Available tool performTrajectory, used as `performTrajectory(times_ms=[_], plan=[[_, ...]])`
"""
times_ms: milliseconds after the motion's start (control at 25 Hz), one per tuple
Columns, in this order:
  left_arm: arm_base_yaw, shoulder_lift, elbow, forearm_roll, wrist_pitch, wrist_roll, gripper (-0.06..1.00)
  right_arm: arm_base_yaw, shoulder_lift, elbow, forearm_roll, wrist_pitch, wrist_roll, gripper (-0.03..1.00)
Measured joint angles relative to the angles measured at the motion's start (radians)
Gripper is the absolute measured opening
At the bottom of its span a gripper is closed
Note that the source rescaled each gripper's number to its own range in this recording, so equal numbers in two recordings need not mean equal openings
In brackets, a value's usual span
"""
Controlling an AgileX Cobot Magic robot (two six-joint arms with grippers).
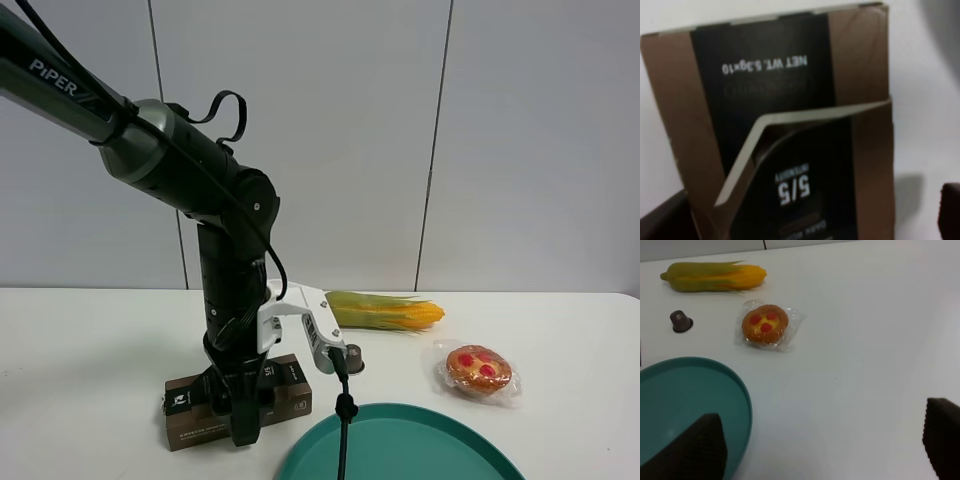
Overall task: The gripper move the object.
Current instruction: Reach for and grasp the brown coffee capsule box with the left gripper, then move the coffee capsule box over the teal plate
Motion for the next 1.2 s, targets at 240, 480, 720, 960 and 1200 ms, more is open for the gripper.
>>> performTrajectory(times_ms=[240,480,720,960,1200], plan=[[0.0,0.005,0.0,-0.004,-0.011,0.013,0.95,0.0,0.0,0.0,0.0,0.0,0.0,1.0],[0.0,0.005,0.0,-0.004,-0.034,0.026,0.35,0.0,0.0,0.0,0.0,0.0,0.0,1.0],[0.0,0.005,0.0,-0.004,-0.051,0.033,0.29,0.0,0.0,0.0,0.0,0.0,0.0,1.0],[0.0,0.005,0.0,-0.004,-0.072,0.034,0.29,0.0,0.0,0.0,0.0,0.0,0.0,1.0],[0.0,0.005,0.0,-0.004,-0.075,0.035,0.28,0.0,0.0,0.0,0.0,0.0,0.0,1.0]])
